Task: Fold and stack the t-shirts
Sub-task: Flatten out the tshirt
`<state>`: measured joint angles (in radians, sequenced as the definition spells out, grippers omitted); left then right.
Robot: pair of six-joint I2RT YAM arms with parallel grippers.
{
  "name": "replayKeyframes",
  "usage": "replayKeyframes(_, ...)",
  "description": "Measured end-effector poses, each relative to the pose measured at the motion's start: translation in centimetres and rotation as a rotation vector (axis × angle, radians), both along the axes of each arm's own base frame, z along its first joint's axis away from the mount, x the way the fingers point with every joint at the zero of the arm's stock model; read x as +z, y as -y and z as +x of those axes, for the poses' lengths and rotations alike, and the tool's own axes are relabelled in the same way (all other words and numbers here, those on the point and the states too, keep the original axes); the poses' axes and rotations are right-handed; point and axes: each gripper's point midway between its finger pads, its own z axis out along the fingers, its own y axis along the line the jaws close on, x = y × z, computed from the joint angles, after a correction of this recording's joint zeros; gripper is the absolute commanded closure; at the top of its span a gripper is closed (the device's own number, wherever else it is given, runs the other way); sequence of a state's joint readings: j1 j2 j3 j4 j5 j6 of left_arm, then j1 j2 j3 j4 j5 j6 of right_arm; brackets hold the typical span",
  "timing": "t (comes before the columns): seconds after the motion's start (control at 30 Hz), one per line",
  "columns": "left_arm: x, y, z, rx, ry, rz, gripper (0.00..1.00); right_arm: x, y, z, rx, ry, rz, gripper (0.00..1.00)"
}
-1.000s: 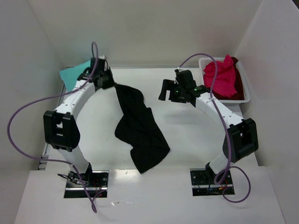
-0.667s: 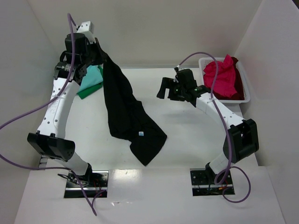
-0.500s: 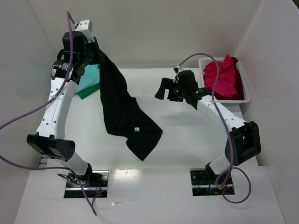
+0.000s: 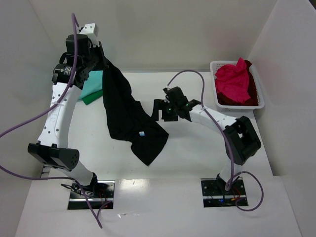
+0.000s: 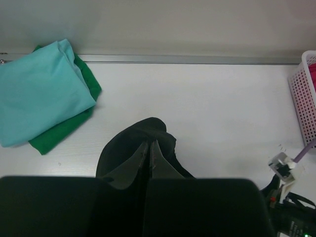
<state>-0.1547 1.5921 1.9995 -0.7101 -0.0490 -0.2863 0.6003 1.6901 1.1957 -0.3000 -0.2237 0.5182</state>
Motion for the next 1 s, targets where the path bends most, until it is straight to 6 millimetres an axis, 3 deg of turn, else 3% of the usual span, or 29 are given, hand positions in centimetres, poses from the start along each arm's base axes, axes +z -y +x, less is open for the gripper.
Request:
replayKeyframes(0.27, -1.5, -0.2, -0.2, 0.008, -0.035, 0.009, 1.00, -3.3, -2.6, -1.4, 0.055, -0.060, -0.024, 0.18)
replayKeyframes(0.43, -2.6, -0.4, -0.7, 0.013, -0.062, 0.016, 1.00, -3.6, -3.8, 1.3, 0.033, -0.028, -0.043, 0.27)
replayKeyframes(0.53, -3.0, -0.6, -0.9, 0.020, -0.071, 0.018, 1.00, -2.5, -5.2, 3.9, 0.014, 0.025, -0.033, 0.28)
replayKeyframes(0.63, -3.0, -0.7, -1.1, 0.025, -0.069, 0.019, 1.00, -1.8, -5.8, 5.2, 0.003, 0.056, -0.027, 0.29)
replayKeyframes(0.77, -2.6, -0.8, -1.3, 0.028, -0.059, 0.020, 1.00, -1.9, -6.1, 6.3, -0.013, 0.072, -0.038, 0.29)
replayKeyframes(1.0, -2.6, -1.0, -1.5, 0.034, -0.060, 0.021, 1.00, -3.9, -5.7, 6.2, -0.029, 0.037, -0.074, 0.29)
